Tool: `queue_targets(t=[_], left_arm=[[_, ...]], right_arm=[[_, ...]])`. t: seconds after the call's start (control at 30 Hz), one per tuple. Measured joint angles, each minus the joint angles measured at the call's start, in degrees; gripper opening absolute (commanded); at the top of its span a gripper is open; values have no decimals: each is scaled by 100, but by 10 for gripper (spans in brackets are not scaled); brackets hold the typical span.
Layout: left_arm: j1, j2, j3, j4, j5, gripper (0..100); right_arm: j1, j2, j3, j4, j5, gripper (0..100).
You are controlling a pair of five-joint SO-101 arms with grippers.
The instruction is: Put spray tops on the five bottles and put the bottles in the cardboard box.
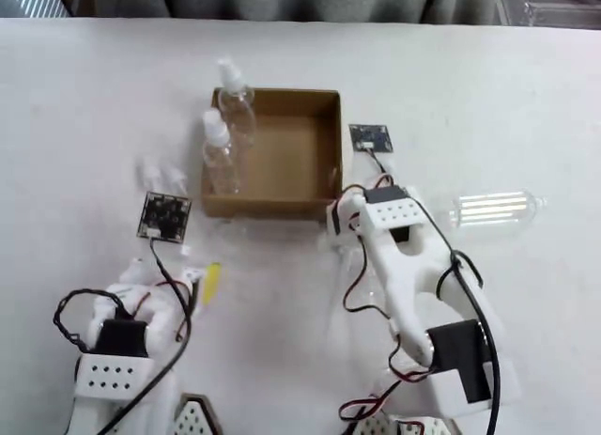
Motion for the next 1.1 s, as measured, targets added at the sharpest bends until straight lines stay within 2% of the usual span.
queue_targets(t=[0.23, 0.47, 0.7, 1.1], left_arm=[[0, 0, 0, 0, 0, 244], [0, 0, 0, 0, 0, 244], [0, 0, 0, 0, 0, 244], [0, 0, 0, 0, 0, 244]], right_arm=[[0, 53, 0, 0, 0, 37], [-18, -18, 0, 308, 9, 153], [-18, -220, 0, 712, -387, 93], [-343, -229, 0, 1073, -475, 92]])
